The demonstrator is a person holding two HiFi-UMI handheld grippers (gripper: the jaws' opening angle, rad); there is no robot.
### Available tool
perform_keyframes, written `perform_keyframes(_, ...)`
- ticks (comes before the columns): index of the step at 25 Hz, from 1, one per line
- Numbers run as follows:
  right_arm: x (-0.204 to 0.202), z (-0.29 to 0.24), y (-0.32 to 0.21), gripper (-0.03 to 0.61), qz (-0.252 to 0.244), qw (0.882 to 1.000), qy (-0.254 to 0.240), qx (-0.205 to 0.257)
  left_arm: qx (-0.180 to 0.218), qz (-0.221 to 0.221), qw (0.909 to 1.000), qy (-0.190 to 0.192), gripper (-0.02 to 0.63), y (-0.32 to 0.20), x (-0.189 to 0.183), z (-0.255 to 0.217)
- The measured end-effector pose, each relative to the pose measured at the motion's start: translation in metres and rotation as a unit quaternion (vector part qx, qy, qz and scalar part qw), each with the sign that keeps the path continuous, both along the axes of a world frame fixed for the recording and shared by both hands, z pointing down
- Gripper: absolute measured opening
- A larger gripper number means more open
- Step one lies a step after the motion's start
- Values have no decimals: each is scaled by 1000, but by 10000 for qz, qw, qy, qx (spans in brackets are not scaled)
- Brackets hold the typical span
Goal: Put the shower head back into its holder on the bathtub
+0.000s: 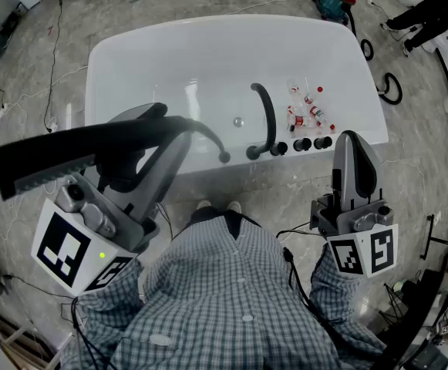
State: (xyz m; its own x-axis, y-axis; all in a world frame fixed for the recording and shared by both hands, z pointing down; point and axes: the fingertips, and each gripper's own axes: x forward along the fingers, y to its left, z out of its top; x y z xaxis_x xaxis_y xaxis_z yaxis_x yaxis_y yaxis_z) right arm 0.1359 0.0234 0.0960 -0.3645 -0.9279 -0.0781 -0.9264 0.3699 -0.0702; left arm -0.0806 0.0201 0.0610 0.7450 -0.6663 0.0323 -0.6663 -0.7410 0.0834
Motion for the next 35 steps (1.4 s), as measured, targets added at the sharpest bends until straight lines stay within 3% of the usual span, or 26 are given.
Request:
perform_keyframes(17, 11, 8, 0, 15, 81, 9997, -138, -171, -74, -179, 9998, -67, 140, 3, 1, 3)
perform_keyframes(35, 7, 36, 1, 15, 8, 9986, -89, -514, -426, -186, 9987, -192, 140, 3, 6, 42)
